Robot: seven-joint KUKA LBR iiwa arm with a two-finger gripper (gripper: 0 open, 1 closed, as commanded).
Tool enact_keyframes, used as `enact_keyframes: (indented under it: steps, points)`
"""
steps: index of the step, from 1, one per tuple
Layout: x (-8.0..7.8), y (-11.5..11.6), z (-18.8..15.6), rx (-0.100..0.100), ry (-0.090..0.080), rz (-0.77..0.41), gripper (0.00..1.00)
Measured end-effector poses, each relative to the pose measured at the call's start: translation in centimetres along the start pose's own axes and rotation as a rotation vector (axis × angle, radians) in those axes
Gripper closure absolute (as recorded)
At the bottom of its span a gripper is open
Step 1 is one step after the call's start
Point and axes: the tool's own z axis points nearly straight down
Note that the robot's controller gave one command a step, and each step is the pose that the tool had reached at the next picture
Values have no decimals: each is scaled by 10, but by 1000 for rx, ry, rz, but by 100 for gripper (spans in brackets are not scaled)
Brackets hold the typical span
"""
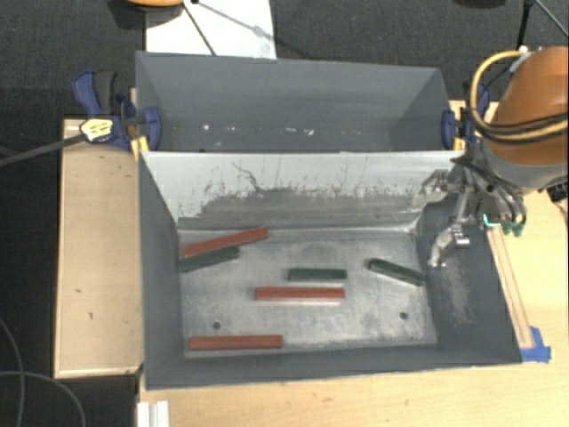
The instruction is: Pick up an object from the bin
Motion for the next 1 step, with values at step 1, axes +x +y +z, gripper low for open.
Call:
enact_keyframes:
  steps: [1]
  points:
    - [-2,0,-4,1,-7,-3,0]
